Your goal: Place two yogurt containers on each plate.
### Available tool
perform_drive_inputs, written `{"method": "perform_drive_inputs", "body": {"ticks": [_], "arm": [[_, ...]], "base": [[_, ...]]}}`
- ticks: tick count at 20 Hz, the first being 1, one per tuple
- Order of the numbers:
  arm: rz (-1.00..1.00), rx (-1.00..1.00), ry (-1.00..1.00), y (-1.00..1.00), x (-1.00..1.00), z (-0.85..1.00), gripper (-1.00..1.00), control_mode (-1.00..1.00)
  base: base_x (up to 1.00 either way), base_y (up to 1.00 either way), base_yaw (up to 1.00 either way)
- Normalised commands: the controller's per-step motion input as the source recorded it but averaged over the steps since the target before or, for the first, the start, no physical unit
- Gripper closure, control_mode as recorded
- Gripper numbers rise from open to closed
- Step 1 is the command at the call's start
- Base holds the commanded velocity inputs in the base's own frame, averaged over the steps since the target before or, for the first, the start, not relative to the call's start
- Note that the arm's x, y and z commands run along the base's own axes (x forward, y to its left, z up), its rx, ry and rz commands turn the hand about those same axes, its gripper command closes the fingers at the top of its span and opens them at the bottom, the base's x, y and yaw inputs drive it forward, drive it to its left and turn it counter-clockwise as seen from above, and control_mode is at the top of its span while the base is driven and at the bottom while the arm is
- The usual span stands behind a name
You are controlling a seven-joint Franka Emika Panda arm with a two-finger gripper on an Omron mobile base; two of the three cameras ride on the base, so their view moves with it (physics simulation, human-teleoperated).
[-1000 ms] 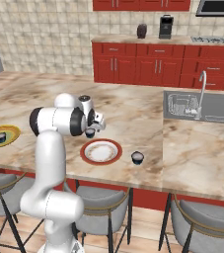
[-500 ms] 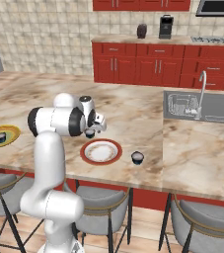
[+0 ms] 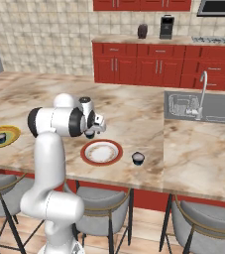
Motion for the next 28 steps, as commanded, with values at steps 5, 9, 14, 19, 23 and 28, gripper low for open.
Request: {"method": "perform_drive_inputs", "body": {"ticks": [5, 9, 14, 19, 23, 28], "arm": [[0.00, 0.00, 0.00, 0.00, -0.03, -0.06, -1.00, -1.00], [0.00, 0.00, 0.00, 0.00, -0.01, -0.12, -1.00, -1.00], [0.00, 0.00, 0.00, 0.04, 0.00, -0.24, 1.00, -1.00], [0.00, 0.00, 0.01, 0.00, 0.00, -0.07, 1.00, -1.00], [0.00, 0.00, 0.00, -0.21, 0.00, 0.02, 1.00, -1.00], [-0.01, 0.02, 0.00, -0.50, -0.16, 0.18, 1.00, -1.00]], "base": [[0.00, 0.00, 0.00], [0.00, 0.00, 0.00], [0.00, 0.00, 0.00], [0.00, 0.00, 0.00], [0.00, 0.00, 0.00], [0.00, 0.00, 0.00]]}}
